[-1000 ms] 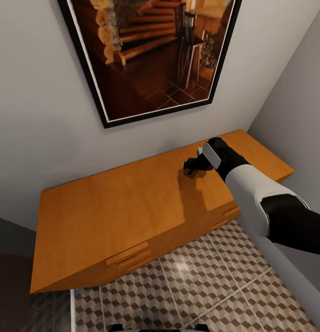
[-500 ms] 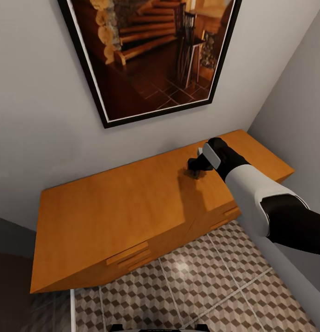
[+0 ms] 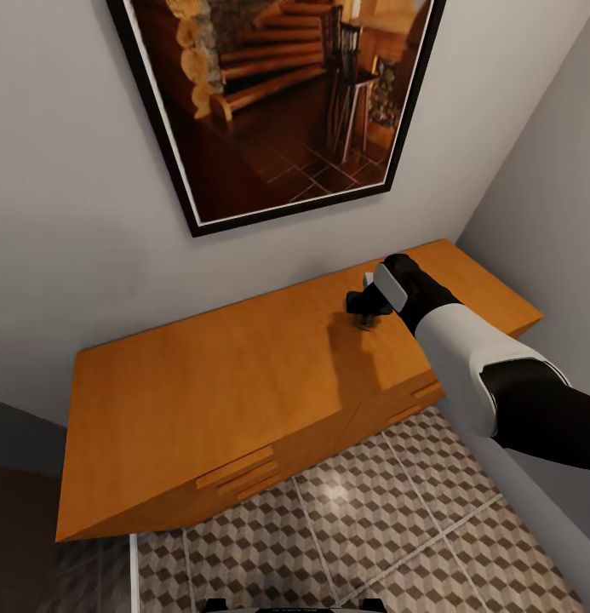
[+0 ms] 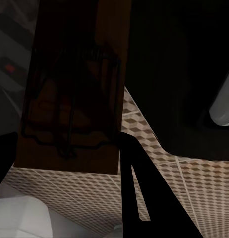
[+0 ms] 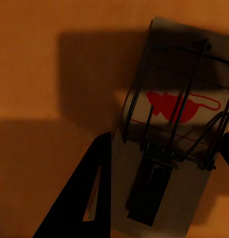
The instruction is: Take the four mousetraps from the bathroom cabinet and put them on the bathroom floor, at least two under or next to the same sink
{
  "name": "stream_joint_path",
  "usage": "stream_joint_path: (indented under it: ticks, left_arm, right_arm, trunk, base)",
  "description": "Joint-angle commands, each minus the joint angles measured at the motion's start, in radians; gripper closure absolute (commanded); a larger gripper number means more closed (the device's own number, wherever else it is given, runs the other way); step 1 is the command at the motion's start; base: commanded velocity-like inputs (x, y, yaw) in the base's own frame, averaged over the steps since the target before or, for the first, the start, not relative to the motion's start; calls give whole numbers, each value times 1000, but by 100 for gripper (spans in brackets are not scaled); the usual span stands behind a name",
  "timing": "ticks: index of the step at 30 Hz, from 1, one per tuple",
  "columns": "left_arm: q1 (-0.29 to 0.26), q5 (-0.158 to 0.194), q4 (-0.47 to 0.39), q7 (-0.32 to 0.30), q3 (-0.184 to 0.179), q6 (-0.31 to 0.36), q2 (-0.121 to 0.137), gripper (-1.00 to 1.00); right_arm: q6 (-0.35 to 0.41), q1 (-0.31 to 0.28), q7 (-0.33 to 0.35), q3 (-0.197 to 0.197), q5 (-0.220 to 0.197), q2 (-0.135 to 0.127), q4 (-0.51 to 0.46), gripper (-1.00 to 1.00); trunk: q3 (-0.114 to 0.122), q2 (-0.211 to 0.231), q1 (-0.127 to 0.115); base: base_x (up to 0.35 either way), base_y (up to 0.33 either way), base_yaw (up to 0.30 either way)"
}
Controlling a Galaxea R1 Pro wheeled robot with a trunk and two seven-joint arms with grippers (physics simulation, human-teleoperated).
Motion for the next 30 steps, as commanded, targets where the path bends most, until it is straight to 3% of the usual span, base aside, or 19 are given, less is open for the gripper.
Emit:
stream_joint_path:
  ticks: [1,16,30]
  left_arm:
    - [-1,7,1,2,-8,2,0,100]
    - [-1,7,1,0,-8,2,-2,100]
    - [-1,7,1,-20,-8,2,-2,100]
  right_arm:
    - [3,0,-11,8,-12,-1,1,100]
    - [3,0,-12,8,-14,1,-16,100]
    - [65,0,-14,8,-12,4,-178,100]
  trunk:
    - [-2,-1,1]
    - [-2,-1,1]
    - [-2,-1,1]
  base:
    - [0,0,0]
    - [0,0,0]
    - [0,0,0]
